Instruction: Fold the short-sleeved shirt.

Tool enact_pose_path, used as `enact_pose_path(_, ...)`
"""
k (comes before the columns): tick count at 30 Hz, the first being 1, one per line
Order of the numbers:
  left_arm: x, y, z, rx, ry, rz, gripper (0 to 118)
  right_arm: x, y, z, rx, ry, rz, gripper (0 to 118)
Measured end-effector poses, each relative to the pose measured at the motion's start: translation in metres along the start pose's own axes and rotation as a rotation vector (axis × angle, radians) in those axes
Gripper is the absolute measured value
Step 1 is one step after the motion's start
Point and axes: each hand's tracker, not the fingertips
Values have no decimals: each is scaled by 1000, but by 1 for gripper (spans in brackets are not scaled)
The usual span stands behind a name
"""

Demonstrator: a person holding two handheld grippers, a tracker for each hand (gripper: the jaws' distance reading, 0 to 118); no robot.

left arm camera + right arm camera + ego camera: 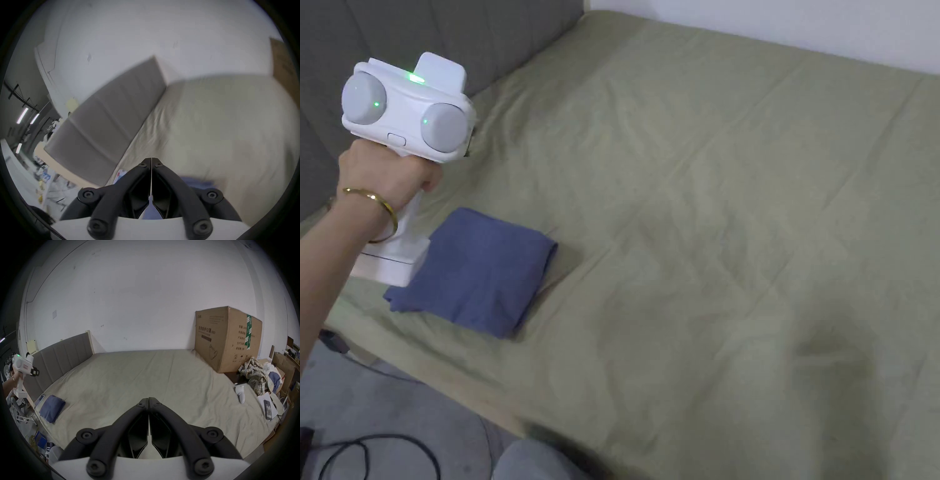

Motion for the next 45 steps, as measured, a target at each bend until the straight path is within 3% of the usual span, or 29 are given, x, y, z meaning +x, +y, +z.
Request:
enact_pose_path(7,61,34,111,405,-199,114,0,43,34,25,141,-53,51,0)
enact_pose_path(13,137,31,180,587,-369,178,0,54,60,52,262,-94,87,0)
enact_pose_path(17,172,13,209,596,-485,232,0,55,61,61,281,-105,106,0)
enact_pose_path(26,215,-38,223,569,-556,229,0,50,26,60,260,-136,119,0)
enact_pose_path(34,220,-69,219,503,-545,196,0,55,-8,55,167,-123,101,0)
enact_pose_path(45,224,-89,219,441,-566,175,2,55,-15,58,165,-111,82,0)
